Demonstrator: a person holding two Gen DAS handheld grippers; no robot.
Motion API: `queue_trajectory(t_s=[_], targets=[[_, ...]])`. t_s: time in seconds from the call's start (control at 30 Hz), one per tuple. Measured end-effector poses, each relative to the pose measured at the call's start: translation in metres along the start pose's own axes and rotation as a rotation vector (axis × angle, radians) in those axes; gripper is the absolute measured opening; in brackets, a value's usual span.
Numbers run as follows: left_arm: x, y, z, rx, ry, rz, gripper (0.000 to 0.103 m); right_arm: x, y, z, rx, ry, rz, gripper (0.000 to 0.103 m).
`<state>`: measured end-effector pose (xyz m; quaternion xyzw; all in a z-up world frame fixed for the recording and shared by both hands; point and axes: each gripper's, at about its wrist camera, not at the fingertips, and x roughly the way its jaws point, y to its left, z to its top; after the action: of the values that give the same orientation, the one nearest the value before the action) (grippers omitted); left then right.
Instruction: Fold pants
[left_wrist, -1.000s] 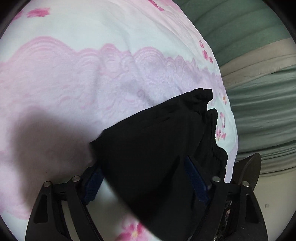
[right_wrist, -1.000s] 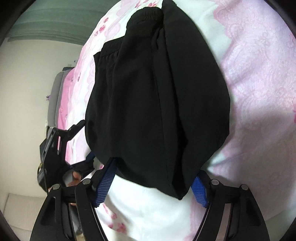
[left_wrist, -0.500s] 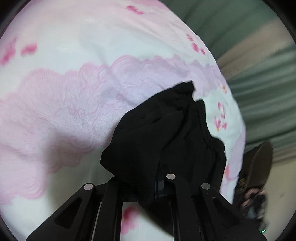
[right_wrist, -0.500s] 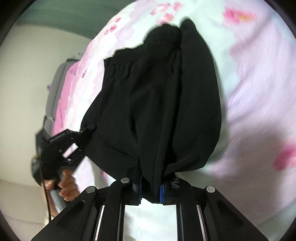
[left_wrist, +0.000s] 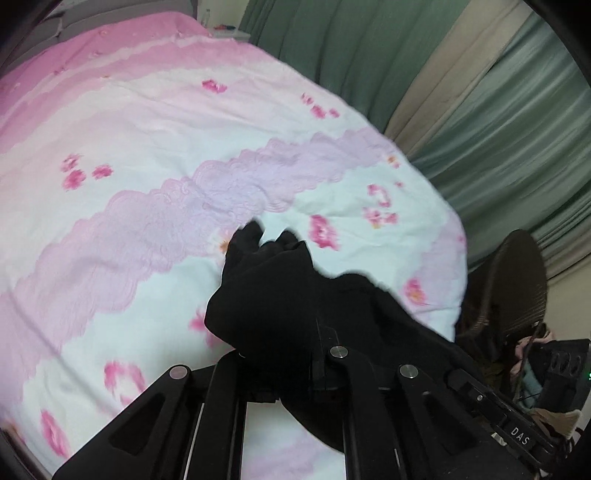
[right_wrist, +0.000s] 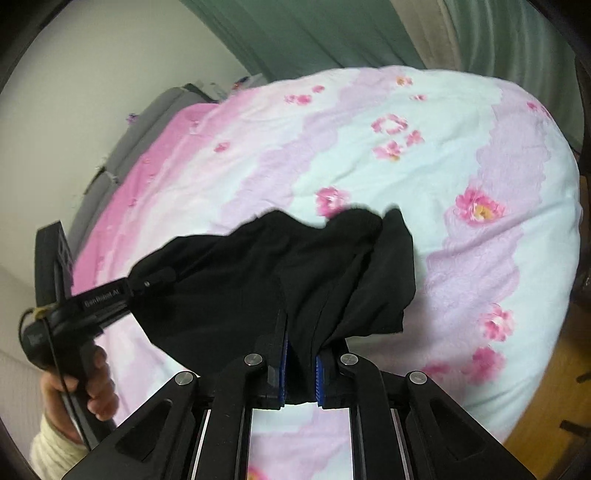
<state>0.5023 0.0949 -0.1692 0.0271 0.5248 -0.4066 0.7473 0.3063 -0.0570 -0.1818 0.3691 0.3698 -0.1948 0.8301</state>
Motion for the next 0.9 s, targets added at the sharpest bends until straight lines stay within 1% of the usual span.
queue_trajectory(t_s=[0.1, 0.17, 0.33, 0.57, 0.67, 0.73, 0.83, 0.9], targets=[[-0.039, -0.011, -0.028, -0.023, -0.043, 0.001, 0.010, -0.036, 0.014, -0.007, -0.056, -0.006, 0.035, 0.012], [-0.067, -0.015, -0.052, -0.047, -0.070, 0.005, 0.010, -0.053, 0.023, -0.014, -0.080, -0.003, 0.065, 0.012], [-0.127, -0.016, -0.117, -0.098, -0.110, 0.009, 0.010, -0.104, 0.038, -0.061, -0.170, 0.004, 0.124, 0.012], [-0.214, -0.016, -0.219, -0.142, -0.161, 0.037, 0.010, -0.173, 0.056, -0.140, -0.256, 0.007, 0.200, 0.012], [-0.244, -0.012, -0.251, -0.166, -0.179, 0.038, 0.010, -0.202, 0.065, -0.179, -0.289, 0.002, 0.230, 0.012], [-0.267, -0.008, -0.275, -0.193, -0.186, 0.053, 0.010, -0.218, 0.072, -0.200, -0.307, -0.002, 0.247, 0.012], [-0.297, -0.001, -0.303, -0.210, -0.197, 0.065, 0.010, -0.237, 0.085, -0.231, -0.323, 0.017, 0.277, 0.012], [-0.313, 0.005, -0.317, -0.218, -0.207, 0.070, 0.010, -0.247, 0.096, -0.248, -0.338, 0.030, 0.294, 0.012]])
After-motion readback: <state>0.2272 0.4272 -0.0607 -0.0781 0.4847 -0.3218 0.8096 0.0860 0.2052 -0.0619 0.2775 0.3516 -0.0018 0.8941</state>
